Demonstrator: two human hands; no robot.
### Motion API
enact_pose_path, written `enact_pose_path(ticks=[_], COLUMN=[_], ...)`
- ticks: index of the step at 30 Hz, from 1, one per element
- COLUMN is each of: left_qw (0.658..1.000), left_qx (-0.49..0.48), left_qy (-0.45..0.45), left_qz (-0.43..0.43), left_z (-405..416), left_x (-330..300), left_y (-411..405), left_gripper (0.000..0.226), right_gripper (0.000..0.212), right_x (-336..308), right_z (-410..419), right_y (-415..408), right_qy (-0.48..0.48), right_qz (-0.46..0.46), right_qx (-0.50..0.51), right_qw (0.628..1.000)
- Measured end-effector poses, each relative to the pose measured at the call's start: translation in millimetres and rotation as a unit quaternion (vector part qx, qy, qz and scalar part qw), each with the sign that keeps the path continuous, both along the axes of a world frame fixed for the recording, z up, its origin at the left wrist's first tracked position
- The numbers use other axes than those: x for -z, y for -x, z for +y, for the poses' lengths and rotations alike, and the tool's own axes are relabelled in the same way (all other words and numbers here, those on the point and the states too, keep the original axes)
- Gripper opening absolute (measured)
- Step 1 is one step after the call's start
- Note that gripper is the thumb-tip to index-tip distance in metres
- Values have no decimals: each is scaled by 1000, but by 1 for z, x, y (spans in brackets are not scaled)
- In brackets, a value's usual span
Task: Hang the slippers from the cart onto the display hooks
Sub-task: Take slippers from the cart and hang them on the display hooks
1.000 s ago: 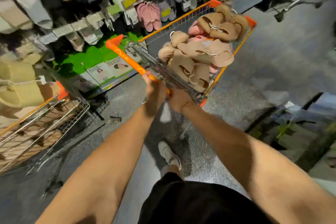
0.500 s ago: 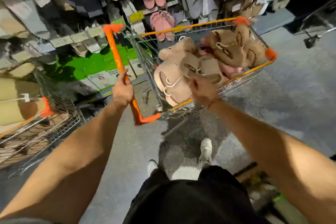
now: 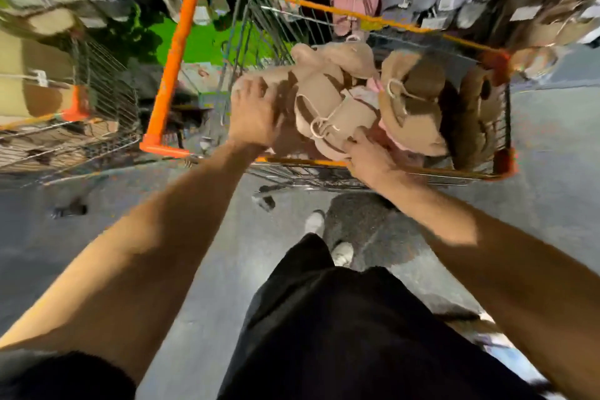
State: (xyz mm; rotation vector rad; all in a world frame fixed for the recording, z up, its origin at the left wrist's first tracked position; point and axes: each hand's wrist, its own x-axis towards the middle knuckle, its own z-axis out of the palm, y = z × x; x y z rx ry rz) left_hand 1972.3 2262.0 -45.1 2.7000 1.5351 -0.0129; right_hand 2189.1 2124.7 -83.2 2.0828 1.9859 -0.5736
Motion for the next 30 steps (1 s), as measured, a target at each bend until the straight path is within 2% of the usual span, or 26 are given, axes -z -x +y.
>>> enact_pose_path(ticks=[2,4,6,8,10,11,13,16,17,19,22,24,26,30], left_qw=[986,965,956,951,935,931,929,956,964,973,982,987,984,979], left_qx=[160,248,265,269,295,310,318,265,244,198,103,52,-7,-116], left_qy=[28,81,123,140,176,169,156,121,110,114,128,86,109,88], left_qz=[-42,-26,31,54,87,94,102,19,5,17,90,126,141,146], left_z=[-30,-53,-58,-56,-55,-55,-60,-70,-74,-83,-102,-116,-132,-160], left_x=[24,40,51,61,64,68,71,72,75,72,58,46,41,55], left_y=[-38,-71,-87,-87,-79,-76,-75,-80,-82,-85,-93,-106,-120,-153], left_gripper=[51,49,54,61,71,71,52,5,5,11,20,27,36,65], right_gripper=[38,31,32,34,26,23,28,39,49,54,47,52,46,58], right_x=[1,2,7,21,29,30,16,13,19,32,42,46,47,79], right_z=[14,21,16,5,-6,-10,-18,-32,-37,-44,-45,-47,-47,-49], right_y=[5,1,-9,-26,-51,-62,-79,-111,-120,-135,-153,-158,-161,-164], right_qy=[17,49,38,-44,-67,-58,-33,-20,-1,2,53,77,93,55], right_qz=[4,-8,19,56,86,89,103,117,105,65,28,32,43,104], right_qx=[-39,-88,-94,-80,-91,-98,-104,-130,-148,-186,-194,-204,-221,-190], right_qw=[999,995,995,994,990,989,989,984,983,980,979,975,970,975])
